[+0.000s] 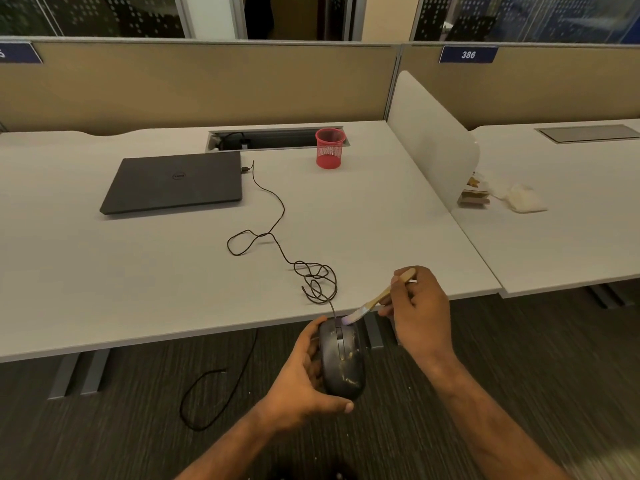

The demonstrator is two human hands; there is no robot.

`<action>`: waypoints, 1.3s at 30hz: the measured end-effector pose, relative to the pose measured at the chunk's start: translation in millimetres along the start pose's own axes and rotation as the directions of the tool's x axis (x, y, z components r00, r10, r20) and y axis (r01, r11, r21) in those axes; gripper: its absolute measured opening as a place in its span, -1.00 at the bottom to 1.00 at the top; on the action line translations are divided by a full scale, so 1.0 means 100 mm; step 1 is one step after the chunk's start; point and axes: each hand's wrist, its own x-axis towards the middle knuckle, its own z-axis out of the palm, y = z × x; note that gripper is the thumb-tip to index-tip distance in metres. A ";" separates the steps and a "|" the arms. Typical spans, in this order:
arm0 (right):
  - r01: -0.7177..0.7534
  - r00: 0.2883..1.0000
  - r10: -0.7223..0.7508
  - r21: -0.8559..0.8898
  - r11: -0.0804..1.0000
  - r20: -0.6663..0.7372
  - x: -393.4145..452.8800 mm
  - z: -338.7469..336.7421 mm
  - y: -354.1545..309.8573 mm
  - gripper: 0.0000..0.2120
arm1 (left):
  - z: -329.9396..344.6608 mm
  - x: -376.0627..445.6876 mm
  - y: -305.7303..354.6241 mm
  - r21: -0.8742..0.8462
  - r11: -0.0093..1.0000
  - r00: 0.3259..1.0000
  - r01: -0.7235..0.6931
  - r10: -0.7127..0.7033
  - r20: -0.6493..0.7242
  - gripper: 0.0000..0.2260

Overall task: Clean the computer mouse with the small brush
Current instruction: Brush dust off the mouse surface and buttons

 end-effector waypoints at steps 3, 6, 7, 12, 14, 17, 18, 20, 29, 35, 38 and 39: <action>-0.027 0.999 0.027 0.021 0.999 -0.034 0.02 -0.09 0.01 -0.94 | -0.02 -0.01 0.01 0.004 1.000 1.000 -0.006 0.006 -0.006 0.15; -0.029 0.998 0.033 0.073 0.997 -0.057 0.02 -0.13 -0.03 -0.93 | -0.02 0.00 0.01 0.001 1.000 1.000 -0.018 0.018 -0.013 0.12; -0.035 0.998 0.040 0.095 0.995 -0.047 0.01 -0.12 -0.04 -0.92 | -0.02 0.01 0.02 -0.002 1.000 1.000 -0.019 0.019 -0.015 0.11; -0.060 0.998 0.061 0.060 0.996 -0.007 -0.04 -0.08 -0.01 -0.91 | -0.02 0.03 0.00 -0.029 0.999 1.000 -0.016 0.016 -0.014 0.10; -0.067 0.997 0.069 0.044 0.997 -0.042 -0.04 -0.12 0.02 -0.93 | -0.02 0.03 -0.01 -0.031 0.999 1.000 -0.017 0.016 -0.020 0.10; -0.065 0.994 0.073 0.097 0.993 -0.085 -0.03 -0.16 0.03 -0.94 | -0.04 0.04 -0.03 -0.029 0.999 1.000 -0.017 0.016 -0.025 0.09; -0.062 0.994 0.072 0.112 0.992 -0.087 -0.03 -0.16 0.01 -0.94 | -0.04 0.05 -0.03 -0.030 0.999 1.000 -0.014 0.013 -0.029 0.09; -0.059 0.996 0.067 0.132 0.989 -0.063 -0.05 -0.13 -0.01 -0.94 | -0.05 0.06 -0.03 -0.033 0.999 0.999 -0.005 0.003 -0.034 0.10; -0.062 0.994 0.068 0.075 0.995 -0.086 -0.08 -0.16 0.04 -0.93 | -0.06 0.09 0.02 0.000 1.000 0.999 0.016 -0.016 -0.032 0.19; -0.008 0.999 0.013 0.121 0.993 -0.045 -0.14 -0.08 -0.03 -0.94 | -0.05 0.10 0.03 -0.018 0.999 0.999 0.031 -0.032 -0.034 0.18; 0.006 0.999 -0.004 0.034 0.999 -0.040 -0.16 -0.06 0.00 -0.95 | -0.05 0.09 0.04 -0.010 0.999 0.999 0.032 -0.032 -0.031 0.18; 0.004 0.999 -0.004 0.016 1.000 -0.050 -0.16 -0.07 0.01 -0.93 | -0.05 0.09 0.04 -0.006 0.999 0.999 0.032 -0.033 -0.034 0.18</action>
